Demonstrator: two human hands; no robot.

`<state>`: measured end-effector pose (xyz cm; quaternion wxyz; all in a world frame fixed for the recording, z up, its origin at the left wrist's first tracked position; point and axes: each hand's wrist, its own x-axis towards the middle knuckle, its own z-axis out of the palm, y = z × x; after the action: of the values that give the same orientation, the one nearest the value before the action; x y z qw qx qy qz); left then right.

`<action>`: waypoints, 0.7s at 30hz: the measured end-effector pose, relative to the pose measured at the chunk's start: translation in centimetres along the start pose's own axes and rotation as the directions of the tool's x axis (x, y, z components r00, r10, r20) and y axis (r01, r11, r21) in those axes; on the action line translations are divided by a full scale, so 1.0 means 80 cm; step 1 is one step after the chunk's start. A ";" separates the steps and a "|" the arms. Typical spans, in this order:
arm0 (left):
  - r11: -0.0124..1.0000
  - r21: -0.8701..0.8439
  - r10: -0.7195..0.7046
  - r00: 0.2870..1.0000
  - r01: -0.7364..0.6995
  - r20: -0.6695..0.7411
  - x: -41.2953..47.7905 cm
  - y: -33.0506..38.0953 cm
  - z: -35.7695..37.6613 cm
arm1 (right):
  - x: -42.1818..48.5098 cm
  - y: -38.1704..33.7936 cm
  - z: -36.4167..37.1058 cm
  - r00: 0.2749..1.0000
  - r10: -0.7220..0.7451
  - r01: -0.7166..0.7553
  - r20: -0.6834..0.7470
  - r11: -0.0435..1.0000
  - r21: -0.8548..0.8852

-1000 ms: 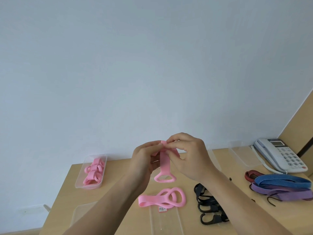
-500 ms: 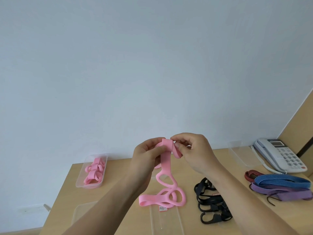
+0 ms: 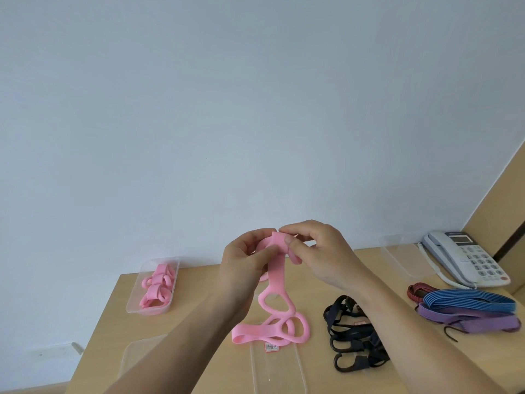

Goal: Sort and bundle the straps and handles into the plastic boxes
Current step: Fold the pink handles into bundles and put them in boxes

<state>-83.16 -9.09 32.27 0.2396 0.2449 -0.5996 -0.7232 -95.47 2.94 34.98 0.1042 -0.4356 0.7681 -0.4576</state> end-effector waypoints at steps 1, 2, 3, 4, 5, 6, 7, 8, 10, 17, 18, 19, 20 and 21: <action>1.000 0.003 0.001 1.000 -0.001 -0.005 0.000 0.000 0.000 | 0.001 -0.003 -0.001 1.000 -0.013 0.013 0.020 1.000 -0.016; 1.000 0.001 -0.003 1.000 0.003 -0.018 -0.001 0.000 0.000 | 0.001 -0.005 -0.001 0.999 -0.029 0.029 0.025 0.999 -0.034; 1.000 -0.007 -0.010 0.999 0.010 -0.030 -0.001 0.001 0.000 | 0.001 -0.007 -0.001 0.999 -0.042 0.042 0.015 0.998 -0.046; 1.000 -0.017 -0.022 0.999 0.021 -0.040 -0.002 0.001 0.000 | 0.001 -0.007 -0.001 0.999 -0.049 0.049 -0.005 0.998 -0.045; 0.999 -0.029 -0.037 0.998 0.036 -0.047 -0.003 0.001 0.000 | 0.000 -0.007 -0.001 0.998 -0.053 0.052 -0.028 0.998 -0.029; 0.998 -0.042 -0.053 0.997 0.051 -0.054 -0.004 0.000 0.000 | -0.001 -0.006 0.000 0.997 -0.055 0.055 -0.052 0.998 -0.007; 0.996 -0.057 -0.070 0.996 0.066 -0.059 -0.005 0.000 0.000 | -0.002 -0.006 0.002 0.995 -0.059 0.060 -0.075 0.998 0.011; 0.994 -0.069 -0.085 0.994 0.081 -0.064 -0.006 -0.001 0.000 | -0.004 -0.006 0.003 0.993 -0.066 0.068 -0.097 0.997 0.021; 0.992 -0.061 -0.114 0.992 0.110 -0.060 -0.007 -0.002 0.000 | -0.006 -0.006 0.004 0.986 -0.099 0.105 -0.132 0.994 0.034; 0.991 -0.047 -0.121 0.992 0.122 0.024 -0.009 0.001 -0.006 | -0.012 -0.006 0.009 0.918 -0.338 0.326 -0.206 0.941 -0.090; 0.991 -0.058 -0.118 0.992 0.120 0.035 -0.009 0.002 -0.006 | -0.013 -0.005 0.009 0.911 -0.360 0.344 -0.202 0.933 -0.110; 0.991 -0.068 -0.114 0.992 0.118 0.047 -0.009 0.004 -0.005 | -0.013 -0.004 0.009 0.907 -0.374 0.354 -0.194 0.926 -0.130; 0.991 -0.076 -0.109 0.992 0.113 0.057 -0.008 0.004 -0.005 | -0.014 -0.003 0.009 0.903 -0.386 0.363 -0.187 0.920 -0.150; 0.991 -0.083 -0.102 0.993 0.107 0.065 -0.008 0.005 -0.004 | -0.014 -0.003 0.010 0.899 -0.398 0.370 -0.181 0.913 -0.170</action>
<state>-82.43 -9.01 32.67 0.1934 0.2437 -0.5612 -0.7670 -94.22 3.28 34.46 -0.0995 -0.5335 0.7019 -0.4614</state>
